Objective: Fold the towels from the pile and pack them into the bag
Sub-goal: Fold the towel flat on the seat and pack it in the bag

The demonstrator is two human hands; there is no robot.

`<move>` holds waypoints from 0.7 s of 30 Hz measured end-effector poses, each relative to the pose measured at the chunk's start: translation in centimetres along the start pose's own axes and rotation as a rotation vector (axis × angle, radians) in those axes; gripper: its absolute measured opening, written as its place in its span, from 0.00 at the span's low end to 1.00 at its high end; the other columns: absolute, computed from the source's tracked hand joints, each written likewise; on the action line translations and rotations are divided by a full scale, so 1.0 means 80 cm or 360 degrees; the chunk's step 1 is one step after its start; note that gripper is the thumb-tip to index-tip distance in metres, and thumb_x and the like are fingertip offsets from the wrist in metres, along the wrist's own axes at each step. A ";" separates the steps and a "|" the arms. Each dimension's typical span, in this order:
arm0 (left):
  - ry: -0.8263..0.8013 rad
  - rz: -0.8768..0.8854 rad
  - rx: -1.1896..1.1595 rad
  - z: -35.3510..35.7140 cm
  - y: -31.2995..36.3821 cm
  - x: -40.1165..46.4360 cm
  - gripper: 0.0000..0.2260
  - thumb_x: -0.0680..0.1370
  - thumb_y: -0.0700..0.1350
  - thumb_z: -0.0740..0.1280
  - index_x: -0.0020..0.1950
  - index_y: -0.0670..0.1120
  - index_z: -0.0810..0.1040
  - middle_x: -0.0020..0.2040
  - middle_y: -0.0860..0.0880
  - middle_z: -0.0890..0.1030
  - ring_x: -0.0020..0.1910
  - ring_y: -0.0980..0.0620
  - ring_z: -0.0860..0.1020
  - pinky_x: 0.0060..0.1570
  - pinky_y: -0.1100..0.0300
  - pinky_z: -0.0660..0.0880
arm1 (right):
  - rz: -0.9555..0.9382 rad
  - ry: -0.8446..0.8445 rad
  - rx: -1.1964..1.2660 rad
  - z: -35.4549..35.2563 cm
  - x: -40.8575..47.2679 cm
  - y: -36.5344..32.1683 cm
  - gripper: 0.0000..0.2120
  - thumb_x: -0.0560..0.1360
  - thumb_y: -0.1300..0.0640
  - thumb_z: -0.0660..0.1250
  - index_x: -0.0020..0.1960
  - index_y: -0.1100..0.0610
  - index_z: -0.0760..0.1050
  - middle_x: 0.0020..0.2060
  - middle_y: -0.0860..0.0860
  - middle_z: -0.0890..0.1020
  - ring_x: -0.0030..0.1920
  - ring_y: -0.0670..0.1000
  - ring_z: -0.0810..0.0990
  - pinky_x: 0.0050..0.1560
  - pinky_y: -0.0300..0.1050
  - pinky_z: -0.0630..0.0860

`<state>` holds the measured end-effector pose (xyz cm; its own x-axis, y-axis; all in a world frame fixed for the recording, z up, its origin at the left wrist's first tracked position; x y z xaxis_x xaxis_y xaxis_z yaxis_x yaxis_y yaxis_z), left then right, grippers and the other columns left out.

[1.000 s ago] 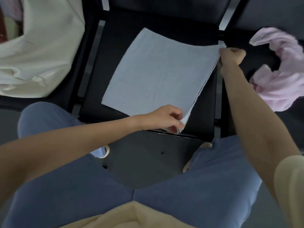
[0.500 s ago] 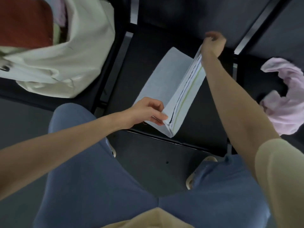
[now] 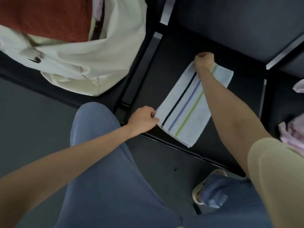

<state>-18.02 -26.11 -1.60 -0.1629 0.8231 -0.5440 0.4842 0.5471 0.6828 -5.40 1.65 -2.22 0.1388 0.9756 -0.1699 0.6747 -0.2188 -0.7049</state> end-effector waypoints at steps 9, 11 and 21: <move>0.0410 0.0095 0.0431 0.000 0.005 -0.005 0.14 0.74 0.52 0.68 0.52 0.43 0.76 0.48 0.48 0.79 0.45 0.48 0.78 0.41 0.52 0.77 | -0.0380 -0.0019 -0.0035 -0.053 -0.111 0.051 0.18 0.77 0.64 0.62 0.66 0.59 0.69 0.59 0.55 0.70 0.50 0.44 0.72 0.52 0.31 0.70; 0.0425 0.0098 0.0440 0.000 0.005 -0.002 0.15 0.74 0.53 0.69 0.53 0.44 0.76 0.49 0.48 0.79 0.45 0.48 0.78 0.42 0.51 0.78 | -0.0352 0.0085 -0.0015 -0.073 -0.162 0.081 0.17 0.75 0.65 0.63 0.64 0.61 0.69 0.60 0.57 0.69 0.51 0.47 0.73 0.53 0.36 0.71; 0.0360 -0.0020 0.0418 0.019 0.019 -0.018 0.10 0.75 0.48 0.71 0.40 0.45 0.74 0.38 0.48 0.76 0.37 0.51 0.75 0.38 0.56 0.74 | 0.0321 -0.0041 -0.0451 -0.087 -0.335 0.168 0.21 0.75 0.47 0.68 0.56 0.65 0.71 0.57 0.62 0.70 0.57 0.62 0.71 0.56 0.51 0.70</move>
<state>-15.78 -26.66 -0.52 -0.3423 0.8457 -0.4095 0.6810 0.5235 0.5120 5.00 -27.33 -2.34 0.2739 0.9118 -0.3060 0.8107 -0.3901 -0.4366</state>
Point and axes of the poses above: each hand's wrist, its own x-axis towards the middle knuckle, its own z-axis out of the palm, y = z × x, the point moved 1 cm from there along x, towards the middle knuckle
